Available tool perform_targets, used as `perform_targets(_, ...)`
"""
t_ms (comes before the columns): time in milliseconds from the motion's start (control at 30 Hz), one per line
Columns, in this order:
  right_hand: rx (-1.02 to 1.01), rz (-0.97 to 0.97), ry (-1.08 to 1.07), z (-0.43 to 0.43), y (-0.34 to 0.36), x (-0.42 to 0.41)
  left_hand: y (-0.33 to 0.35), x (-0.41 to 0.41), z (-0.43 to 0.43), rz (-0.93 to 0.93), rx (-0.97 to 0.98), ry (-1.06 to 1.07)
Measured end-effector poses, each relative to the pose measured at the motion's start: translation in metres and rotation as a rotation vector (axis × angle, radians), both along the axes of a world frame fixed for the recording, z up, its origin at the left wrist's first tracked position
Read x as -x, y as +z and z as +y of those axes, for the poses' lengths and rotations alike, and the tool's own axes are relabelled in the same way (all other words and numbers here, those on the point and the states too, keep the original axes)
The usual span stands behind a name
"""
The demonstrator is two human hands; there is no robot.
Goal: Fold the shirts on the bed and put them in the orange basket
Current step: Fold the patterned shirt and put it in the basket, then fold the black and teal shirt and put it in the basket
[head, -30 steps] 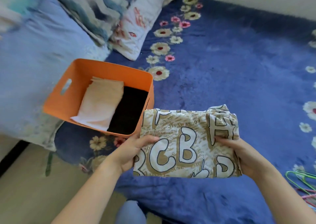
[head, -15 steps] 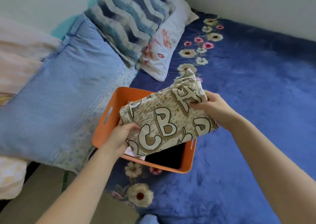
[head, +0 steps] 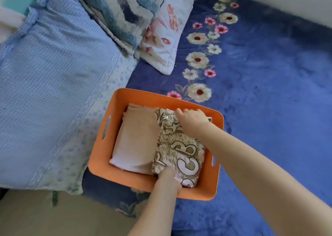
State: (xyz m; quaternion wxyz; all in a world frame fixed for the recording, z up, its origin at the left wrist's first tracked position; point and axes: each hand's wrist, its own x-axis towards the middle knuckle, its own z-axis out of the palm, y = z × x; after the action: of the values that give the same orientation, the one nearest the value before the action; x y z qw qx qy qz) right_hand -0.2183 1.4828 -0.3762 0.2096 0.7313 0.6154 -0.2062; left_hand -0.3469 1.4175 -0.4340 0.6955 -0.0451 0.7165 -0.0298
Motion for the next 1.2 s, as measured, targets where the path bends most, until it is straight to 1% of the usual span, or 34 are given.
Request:
perform_targets(33,0.030,-0.029,-0.021,0.001,-0.008,0.000,0.003,0.001,0.000,-0.013,-0.023,-0.083)
perform_targets(100,0.018,-0.133,-0.011,0.000,-0.017,0.002,-0.001,0.003,0.002,-0.034,-0.092,-0.172)
perform_targets(133,-0.063,-0.198,0.038,-0.002,-0.021,0.004,0.000,0.005,0.003,-0.003,-0.157,-0.274)
perform_targets(200,-0.256,-0.314,0.169,-0.008,-0.031,0.008,-0.006,0.011,0.002,0.139,-0.335,-0.542)
perform_targets(233,-0.312,-0.313,0.235,-0.011,-0.036,0.010,-0.003,0.014,0.002,0.190,-0.467,-0.678)
perform_targets(267,-0.323,-0.296,0.269,-0.015,-0.042,0.011,-0.001,0.016,0.000,0.220,-0.603,-0.843)
perform_targets(300,-0.303,-0.278,0.254,-0.018,-0.049,0.012,0.004,0.015,0.000,0.229,-0.716,-1.020)
perform_targets(333,-0.271,-0.243,0.198,-0.021,-0.054,0.011,0.008,0.011,-0.001,0.197,-0.775,-1.193)
perform_targets(367,-0.225,-0.174,0.118,-0.021,-0.059,0.010,0.008,0.006,-0.002,0.157,-0.760,-1.321)
perform_targets(400,-0.187,-0.096,0.049,-0.021,-0.064,0.008,0.007,0.000,0.000,0.119,-0.676,-1.378)
perform_targets(467,-0.158,0.022,-0.028,-0.021,-0.077,0.001,-0.008,-0.007,0.001,0.052,-0.460,-1.391)
perform_targets(500,-0.132,0.056,-0.033,-0.021,-0.084,-0.003,-0.018,-0.010,-0.001,0.034,-0.388,-1.417)
perform_targets(567,-0.113,0.088,-0.037,-0.020,-0.093,-0.011,-0.032,-0.012,-0.005,0.033,-0.327,-1.480)
perform_targets(733,-0.004,0.127,-0.053,-0.014,-0.119,-0.022,-0.056,-0.015,-0.010,0.085,-0.287,-1.555)
perform_targets(833,0.064,0.141,-0.055,-0.012,-0.131,-0.027,-0.066,-0.017,-0.012,0.106,-0.299,-1.591)
perform_targets(933,0.093,0.141,-0.046,-0.010,-0.138,-0.029,-0.074,-0.017,-0.013,0.107,-0.287,-1.606)
perform_targets(1000,0.099,0.147,-0.043,-0.012,-0.137,-0.029,-0.074,-0.015,-0.013,0.101,-0.279,-1.604)
perform_targets(1100,0.088,0.207,-0.052,-0.012,-0.130,-0.028,-0.076,-0.013,-0.008,0.085,-0.275,-1.609)
perform_targets(1200,0.017,0.246,-0.062,-0.026,-0.109,-0.023,-0.063,-0.011,-0.006,0.089,-0.300,-1.628)
